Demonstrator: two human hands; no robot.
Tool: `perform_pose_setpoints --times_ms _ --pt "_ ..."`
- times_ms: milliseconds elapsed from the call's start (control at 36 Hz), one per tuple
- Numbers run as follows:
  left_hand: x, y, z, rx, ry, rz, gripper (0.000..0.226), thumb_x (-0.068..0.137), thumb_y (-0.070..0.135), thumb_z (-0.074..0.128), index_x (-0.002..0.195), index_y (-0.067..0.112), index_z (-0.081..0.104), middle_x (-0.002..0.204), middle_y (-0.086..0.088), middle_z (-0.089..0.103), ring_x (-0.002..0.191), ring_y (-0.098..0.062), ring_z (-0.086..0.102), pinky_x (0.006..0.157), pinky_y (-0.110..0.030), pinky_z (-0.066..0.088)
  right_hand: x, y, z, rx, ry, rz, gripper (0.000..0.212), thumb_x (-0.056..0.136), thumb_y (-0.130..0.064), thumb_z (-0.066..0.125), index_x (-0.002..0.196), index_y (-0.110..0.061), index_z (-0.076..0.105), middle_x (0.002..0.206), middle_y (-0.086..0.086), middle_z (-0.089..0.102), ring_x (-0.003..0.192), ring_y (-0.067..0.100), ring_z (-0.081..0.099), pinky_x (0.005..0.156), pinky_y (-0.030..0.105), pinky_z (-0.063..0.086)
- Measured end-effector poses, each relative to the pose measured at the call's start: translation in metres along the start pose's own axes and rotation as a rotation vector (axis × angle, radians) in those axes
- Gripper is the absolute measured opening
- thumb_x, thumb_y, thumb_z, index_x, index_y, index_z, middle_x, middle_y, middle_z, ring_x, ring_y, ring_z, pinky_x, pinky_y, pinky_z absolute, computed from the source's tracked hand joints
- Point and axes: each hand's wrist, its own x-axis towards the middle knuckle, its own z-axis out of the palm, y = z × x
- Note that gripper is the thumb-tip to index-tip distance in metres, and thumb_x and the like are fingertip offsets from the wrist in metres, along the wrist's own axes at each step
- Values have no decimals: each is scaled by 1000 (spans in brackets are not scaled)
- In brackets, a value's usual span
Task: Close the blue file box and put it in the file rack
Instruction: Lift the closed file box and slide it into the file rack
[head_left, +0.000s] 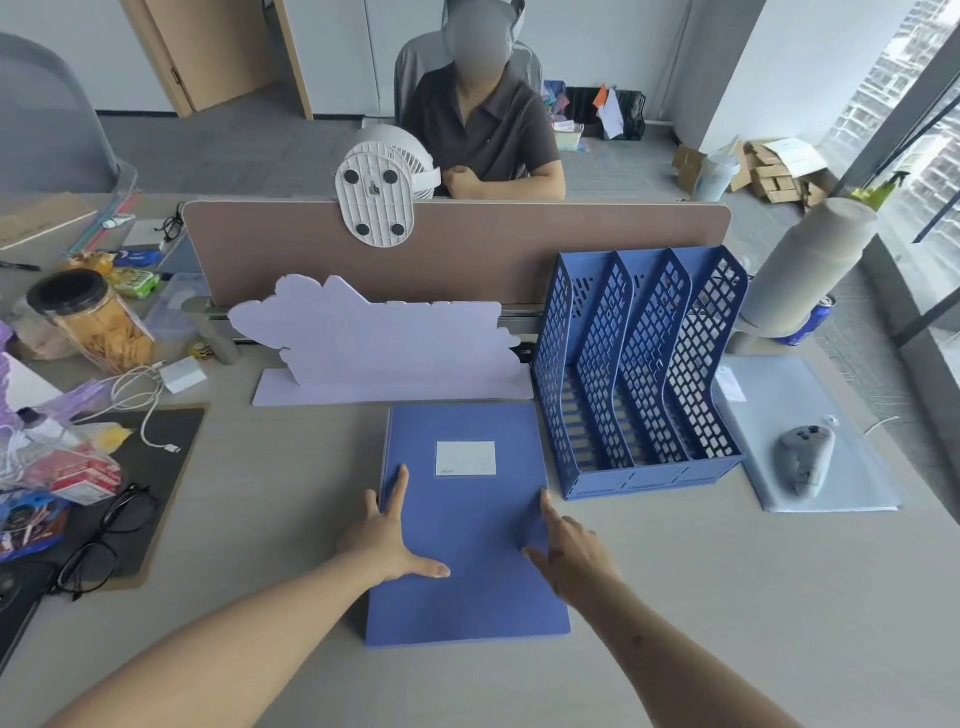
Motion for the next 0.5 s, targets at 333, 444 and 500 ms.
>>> perform_pose_setpoints --times_ms 333,444,500 --pt "14 -31 -16 -330 176 -24 115 67 62 75 154 37 3 143 -9 44 130 -29 44 108 -45 40 -2 14 10 475 208 115 57 93 -51 43 143 -24 38 130 4 58 113 26 57 94 42 47" --pt "14 -39 -11 -471 29 -70 84 80 53 70 151 24 34 153 -7 39 140 -29 39 113 -37 34 11 4 9 605 124 171 44 93 -40 51 132 -20 51 120 12 57 114 32 53 97 40 42" --pt "12 -39 -8 -672 -35 -59 79 82 40 73 149 20 37 150 -2 47 131 -22 51 104 -30 41 18 6 17 697 130 202 44 88 -45 54 127 -24 55 118 8 62 111 30 58 97 43 45"
